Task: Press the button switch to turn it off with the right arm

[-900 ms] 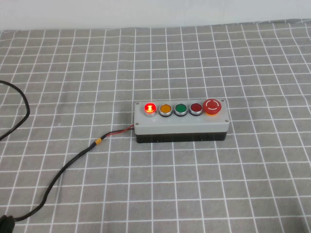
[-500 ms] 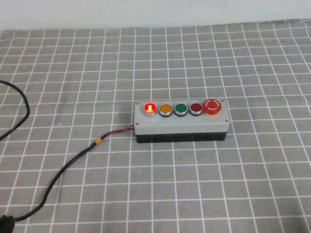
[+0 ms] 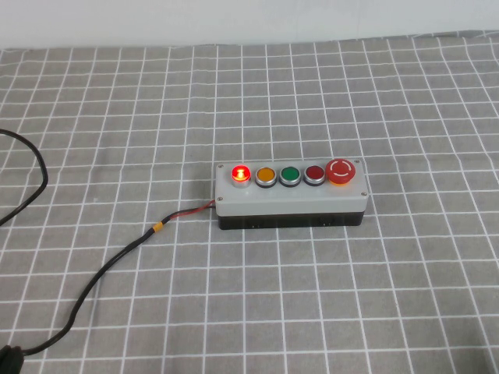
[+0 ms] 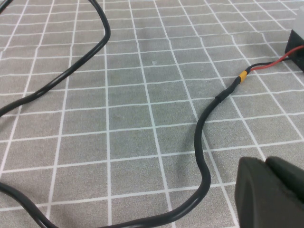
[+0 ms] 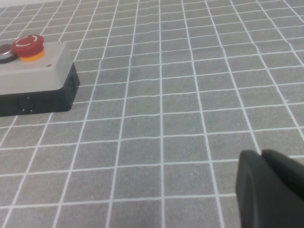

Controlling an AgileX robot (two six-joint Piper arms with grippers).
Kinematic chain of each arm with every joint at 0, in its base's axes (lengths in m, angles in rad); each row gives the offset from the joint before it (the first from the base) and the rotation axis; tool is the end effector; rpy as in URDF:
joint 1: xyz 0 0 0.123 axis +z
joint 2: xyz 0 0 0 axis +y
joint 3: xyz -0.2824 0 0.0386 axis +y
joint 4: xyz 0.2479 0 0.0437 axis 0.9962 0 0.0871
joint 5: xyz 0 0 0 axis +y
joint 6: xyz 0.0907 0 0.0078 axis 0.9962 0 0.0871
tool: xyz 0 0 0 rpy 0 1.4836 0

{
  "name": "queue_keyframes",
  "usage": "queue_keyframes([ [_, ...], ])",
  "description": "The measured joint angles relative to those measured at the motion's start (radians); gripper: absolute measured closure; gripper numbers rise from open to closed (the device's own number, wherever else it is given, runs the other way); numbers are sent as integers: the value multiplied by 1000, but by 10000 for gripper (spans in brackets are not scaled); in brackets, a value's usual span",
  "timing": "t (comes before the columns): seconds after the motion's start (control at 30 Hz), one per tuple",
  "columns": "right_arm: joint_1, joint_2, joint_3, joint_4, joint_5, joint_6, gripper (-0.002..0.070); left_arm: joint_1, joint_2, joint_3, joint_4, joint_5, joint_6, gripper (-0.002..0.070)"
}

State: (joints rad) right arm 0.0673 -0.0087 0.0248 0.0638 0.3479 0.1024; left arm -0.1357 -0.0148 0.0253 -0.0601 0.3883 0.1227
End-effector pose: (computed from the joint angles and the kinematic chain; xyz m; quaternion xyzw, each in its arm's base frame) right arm 0.0531 0.0056 0.1739 0.0314 0.7971 0.0777 0.5981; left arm 0.0513 -0.0091 0.1705 0.0884 0.8032 -0.0294 0.5884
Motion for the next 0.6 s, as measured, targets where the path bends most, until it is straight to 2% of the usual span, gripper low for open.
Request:
queue_keyframes([
  [0.23,0,0,0,0,-63,0,692,0,0,0,0,0,0,678],
  [0.6,0,0,0,2,-473,0,692,0,0,0,0,0,0,678],
])
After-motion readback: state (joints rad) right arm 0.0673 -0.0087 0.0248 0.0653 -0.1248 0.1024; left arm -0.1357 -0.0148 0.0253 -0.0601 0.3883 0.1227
